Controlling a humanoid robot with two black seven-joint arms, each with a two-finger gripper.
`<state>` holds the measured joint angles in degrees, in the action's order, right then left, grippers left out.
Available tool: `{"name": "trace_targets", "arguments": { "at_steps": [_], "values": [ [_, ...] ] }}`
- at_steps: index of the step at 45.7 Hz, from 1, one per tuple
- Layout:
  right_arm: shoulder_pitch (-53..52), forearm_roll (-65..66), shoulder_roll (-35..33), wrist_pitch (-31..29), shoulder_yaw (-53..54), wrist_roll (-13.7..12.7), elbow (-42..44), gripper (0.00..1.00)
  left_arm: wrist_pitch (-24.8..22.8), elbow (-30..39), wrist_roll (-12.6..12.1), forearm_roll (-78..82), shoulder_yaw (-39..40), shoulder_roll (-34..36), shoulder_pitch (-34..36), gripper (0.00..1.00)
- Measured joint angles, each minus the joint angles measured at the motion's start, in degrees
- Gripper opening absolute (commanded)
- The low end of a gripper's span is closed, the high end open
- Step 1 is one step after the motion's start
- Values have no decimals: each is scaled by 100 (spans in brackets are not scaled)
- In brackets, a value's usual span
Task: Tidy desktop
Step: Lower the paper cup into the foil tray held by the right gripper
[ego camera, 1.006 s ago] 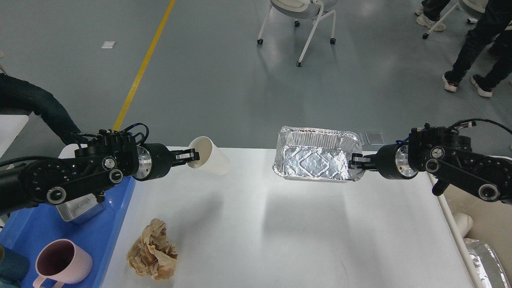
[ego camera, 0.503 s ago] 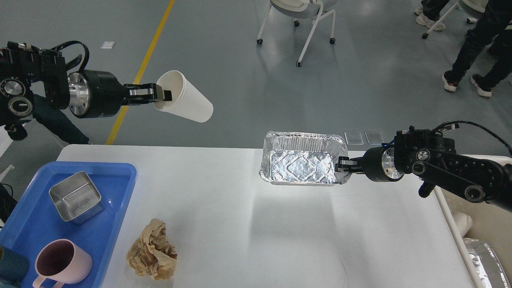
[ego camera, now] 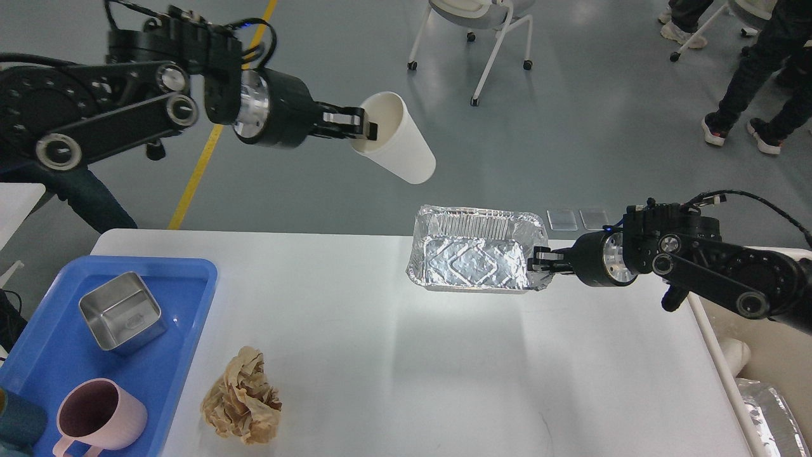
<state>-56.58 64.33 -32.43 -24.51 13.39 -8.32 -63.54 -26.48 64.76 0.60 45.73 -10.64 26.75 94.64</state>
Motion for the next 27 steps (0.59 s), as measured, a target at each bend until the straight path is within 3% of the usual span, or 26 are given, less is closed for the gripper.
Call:
{"name": "trace_targets", "arguments": {
  "at_steps": [16,27],
  "values": [
    [6,0,24,0,55,14,-1,0,36,-1469,-42,0,-740,-2179,-182,1],
    [1,0,33,7,65,15,-21,0,89,-1945,-58,3,-789,-2604,-469,1]
  ]
}}
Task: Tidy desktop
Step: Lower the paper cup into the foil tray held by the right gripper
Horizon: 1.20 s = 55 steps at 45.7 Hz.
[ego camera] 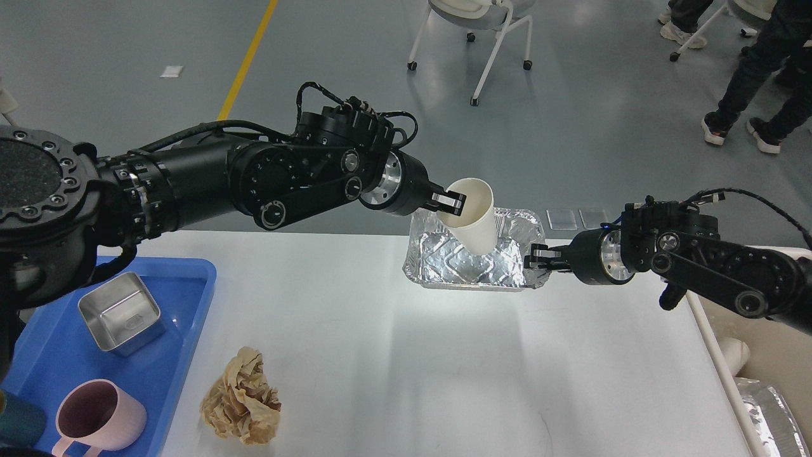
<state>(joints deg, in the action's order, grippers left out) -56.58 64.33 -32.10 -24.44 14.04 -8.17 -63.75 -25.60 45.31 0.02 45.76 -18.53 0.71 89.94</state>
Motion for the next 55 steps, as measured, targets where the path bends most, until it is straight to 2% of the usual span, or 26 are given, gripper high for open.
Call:
{"name": "trace_targets", "arguments": {
  "at_steps": [8,14,16,17,20,21,28,45,55],
  "values": [
    [-11,0,2,12,11,-3,-72,0,162,-169,-2,20,-1,-198,-163,2],
    [-12,-7,2,12,19,-8,-84,0,216,-406,-15,29,-3,-401,-301,6],
    [-12,-8,2,12,19,-8,-86,0,238,-462,-39,29,-3,-453,-336,14],
    [-14,-8,2,12,19,-8,-89,0,247,-478,-51,29,-3,-468,-350,20],
    [-21,-8,2,12,19,-8,-92,0,266,-515,-75,30,-3,-495,-395,53],
    [-24,-8,2,12,19,-8,-93,0,270,-525,-78,30,-3,-500,-407,57],
    [-27,-9,2,12,25,-7,-94,0,336,-597,-88,20,28,-553,-509,71],
    [-20,-100,19,1,33,-4,-85,0,557,-725,-42,-38,173,-730,-615,91],
    [-20,-114,13,1,27,1,-84,0,564,-842,-42,-41,178,-775,-618,95]
  ]
}}
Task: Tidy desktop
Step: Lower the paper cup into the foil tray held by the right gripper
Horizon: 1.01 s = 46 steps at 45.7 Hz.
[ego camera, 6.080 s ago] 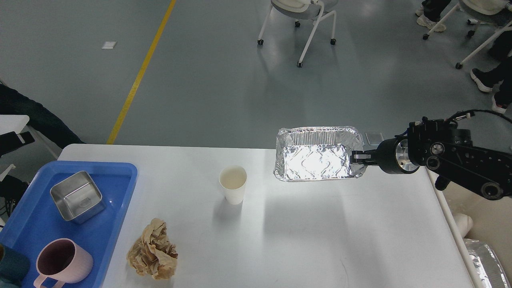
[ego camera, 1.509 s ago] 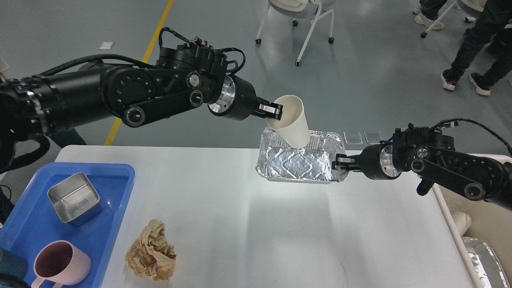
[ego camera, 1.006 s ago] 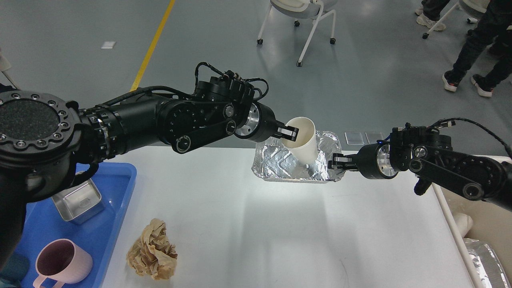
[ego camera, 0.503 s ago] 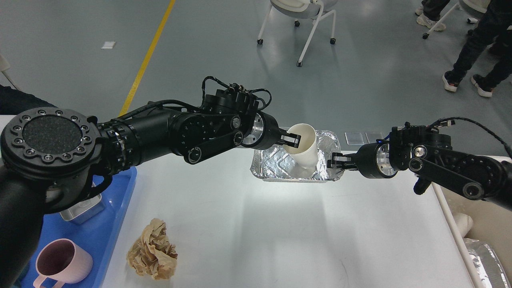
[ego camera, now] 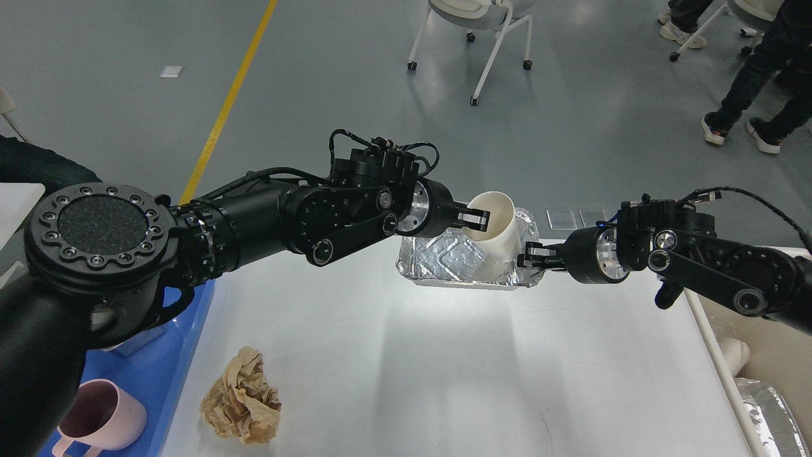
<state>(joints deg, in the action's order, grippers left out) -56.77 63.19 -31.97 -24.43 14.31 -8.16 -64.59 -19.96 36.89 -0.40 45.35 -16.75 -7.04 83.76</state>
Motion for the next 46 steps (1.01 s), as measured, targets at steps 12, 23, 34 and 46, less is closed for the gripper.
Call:
{"name": "trace_targets", "arguments": {
  "at_steps": [12,23,34,46],
  "values": [
    [0,0,6,0,-7,0,0,0,-65,-21,-1,0,-14,-9,3,97],
    [1,0,7,-1,-7,0,7,0,-88,-20,-3,10,-64,-16,11,97],
    [23,0,6,-1,-15,-1,8,0,-82,-22,12,10,-65,-24,12,97],
    [26,0,50,-5,-19,-3,12,0,-75,-34,22,10,-48,-51,11,97]
  ]
}}
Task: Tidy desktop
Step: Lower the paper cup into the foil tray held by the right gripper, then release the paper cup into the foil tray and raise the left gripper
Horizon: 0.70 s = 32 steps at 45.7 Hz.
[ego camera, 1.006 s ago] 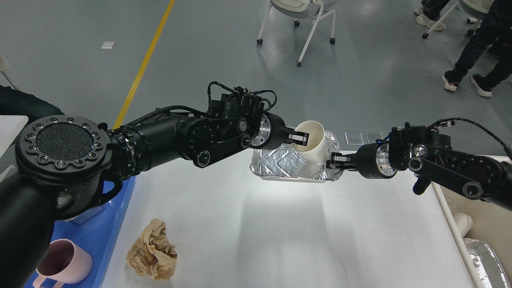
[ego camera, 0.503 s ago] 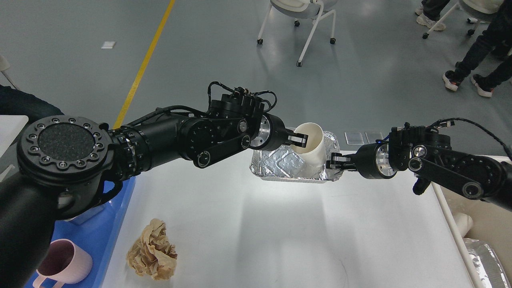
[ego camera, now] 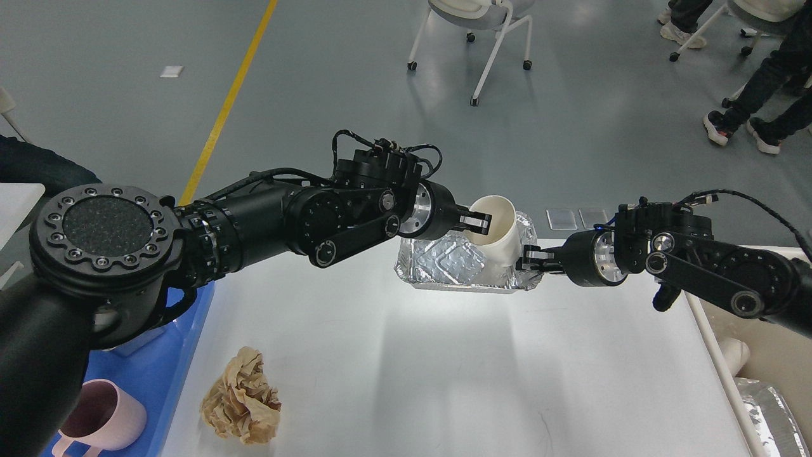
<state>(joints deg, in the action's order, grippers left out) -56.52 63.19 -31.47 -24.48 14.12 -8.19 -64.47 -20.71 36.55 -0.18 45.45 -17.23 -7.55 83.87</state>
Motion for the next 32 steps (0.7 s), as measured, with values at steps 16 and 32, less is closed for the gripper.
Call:
{"name": "trace_targets", "arguments": {
  "at_steps": [16,32],
  "values": [
    [-10,0,20,5,0,1,-2,0,-22,1,9,0,-26,-4,27,97],
    [4,0,21,5,0,2,-2,0,34,-209,-33,0,-31,-84,24,97]
  ]
}}
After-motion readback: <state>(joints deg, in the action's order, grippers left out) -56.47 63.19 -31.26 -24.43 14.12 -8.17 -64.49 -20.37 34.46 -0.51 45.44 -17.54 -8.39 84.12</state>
